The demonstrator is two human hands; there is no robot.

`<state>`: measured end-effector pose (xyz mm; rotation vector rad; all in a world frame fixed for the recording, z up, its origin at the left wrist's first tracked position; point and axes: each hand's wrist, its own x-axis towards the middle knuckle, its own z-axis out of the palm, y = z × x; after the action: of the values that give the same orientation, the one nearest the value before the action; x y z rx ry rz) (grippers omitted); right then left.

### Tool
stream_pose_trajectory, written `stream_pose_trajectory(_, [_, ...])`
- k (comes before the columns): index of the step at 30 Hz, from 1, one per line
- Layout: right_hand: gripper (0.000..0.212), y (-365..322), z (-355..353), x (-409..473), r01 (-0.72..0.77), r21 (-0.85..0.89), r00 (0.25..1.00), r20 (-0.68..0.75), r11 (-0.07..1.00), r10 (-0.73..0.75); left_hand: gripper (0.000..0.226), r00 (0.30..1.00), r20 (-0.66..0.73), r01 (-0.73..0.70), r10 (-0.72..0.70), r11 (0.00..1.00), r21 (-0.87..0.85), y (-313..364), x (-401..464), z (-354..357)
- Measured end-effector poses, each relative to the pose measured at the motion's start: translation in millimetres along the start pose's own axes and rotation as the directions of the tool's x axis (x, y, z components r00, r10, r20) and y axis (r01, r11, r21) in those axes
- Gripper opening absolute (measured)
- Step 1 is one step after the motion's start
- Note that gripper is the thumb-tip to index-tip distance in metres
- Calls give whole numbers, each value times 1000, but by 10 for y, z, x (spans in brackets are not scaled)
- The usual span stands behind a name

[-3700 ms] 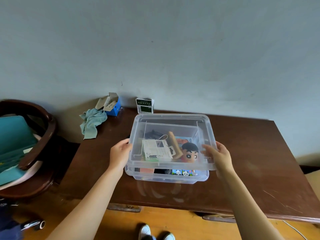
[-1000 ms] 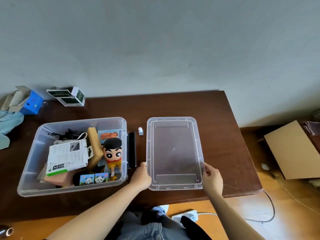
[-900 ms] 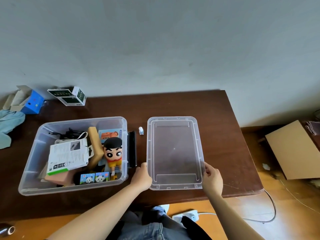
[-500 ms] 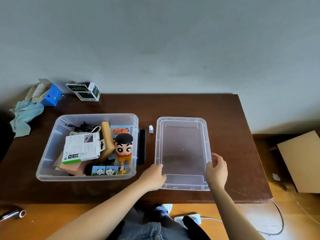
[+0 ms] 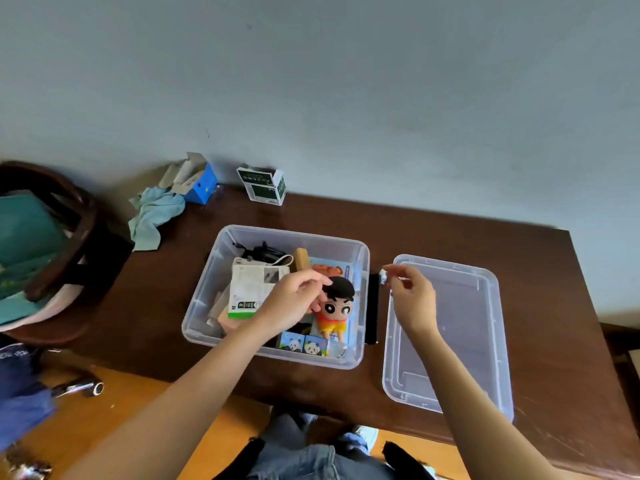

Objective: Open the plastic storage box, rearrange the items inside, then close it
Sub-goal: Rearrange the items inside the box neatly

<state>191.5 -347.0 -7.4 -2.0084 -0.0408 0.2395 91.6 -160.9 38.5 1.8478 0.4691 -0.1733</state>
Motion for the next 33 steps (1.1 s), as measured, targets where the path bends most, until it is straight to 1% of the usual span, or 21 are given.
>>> stream_pose_trajectory(2, [23, -129, 197, -20, 10, -3, 999, 31, 1000, -10, 26, 992, -130, 7, 0, 998, 55, -175, 36, -289])
stream_pose_trajectory(4, [24, -242, 405, -33, 23, -11, 997, 69, 1000, -22, 24, 978, -208, 24, 6, 990, 141, -333, 78, -569])
stream_pose_trajectory(5, [24, -288, 508, -37, 26, -21, 996, 87, 999, -24, 23, 973, -229, 23, 23, 980, 197, -404, 97, -697])
stream_pose_trajectory(7, [24, -351, 688, -42, 26, -57, 992, 123, 998, -19, 21, 973, -218, -6, 79, 949, 314, -517, 126, -904])
stream_pose_trajectory(9, [23, -389, 865, -41, 30, -112, 987, 161, 993, -11, 20, 976, -177, -41, 129, 902, 430, -614, 154, -1085])
stream_pose_trajectory(11, [22, -410, 1005, -38, 32, -177, 980, 200, 984, 4, 21, 985, -99, -70, 139, 859, 506, -697, 200, -1207])
stream_pose_trajectory(13, [20, -406, 1092, -40, 28, -250, 976, 214, 968, 28, 28, 996, 32, -89, 85, 834, 544, -754, 248, -1268])
stream_pose_trajectory(15, [15, -396, 1145, -52, 13, -330, 977, 205, 944, 58, 35, 986, 165, -123, 32, 806, 579, -805, 303, -1297])
stream_pose_trajectory(16, [13, -391, 1160, -66, 0, -365, 976, 203, 931, 79, 37, 978, 208, -145, 21, 787, 599, -821, 327, -1295])
stream_pose_trajectory(17, [12, -384, 1166, -80, -10, -395, 973, 209, 919, 100, 38, 973, 230, -163, 20, 765, 622, -828, 342, -1281])
stream_pose_trajectory(19, [18, -374, 1172, -92, -18, -458, 968, 213, 889, 129, 38, 966, 253, -210, 43, 699, 683, -817, 385, -1257])
stream_pose_trajectory(20, [20, -379, 1167, -88, -13, -495, 968, 212, 869, 135, 43, 961, 272, -233, 43, 655, 718, -812, 407, -1244])
stream_pose_trajectory(21, [21, -389, 1156, -78, -8, -532, 967, 212, 846, 142, 53, 953, 302, -246, 15, 618, 746, -817, 425, -1234])
stream_pose_trajectory(24, [25, -432, 1134, -25, 23, -636, 953, 247, 772, 175, 92, 899, 415, -280, -142, 543, 791, -858, 447, -1225])
stream_pose_trajectory(26, [29, -464, 1154, 11, 84, -688, 932, 311, 721, 187, 101, 884, 440, -306, -160, 513, 802, -884, 431, -1221])
stream_pose_trajectory(28, [29, -479, 1189, 35, 110, -690, 911, 358, 715, 205, 99, 892, 436, -323, -122, 503, 802, -878, 413, -1219])
stream_pose_trajectory(30, [30, -476, 1211, 62, 113, -669, 898, 385, 735, 212, 96, 903, 416, -297, -110, 538, 789, -853, 403, -1233])
stream_pose_trajectory(31, [30, -476, 1216, 76, 114, -659, 894, 394, 743, 212, 95, 907, 405, -265, -118, 587, 765, -835, 395, -1252])
stream_pose_trajectory(33, [25, -479, 1215, 110, 107, -639, 884, 412, 762, 222, 94, 916, 383, -188, -118, 719, 669, -794, 381, -1302])
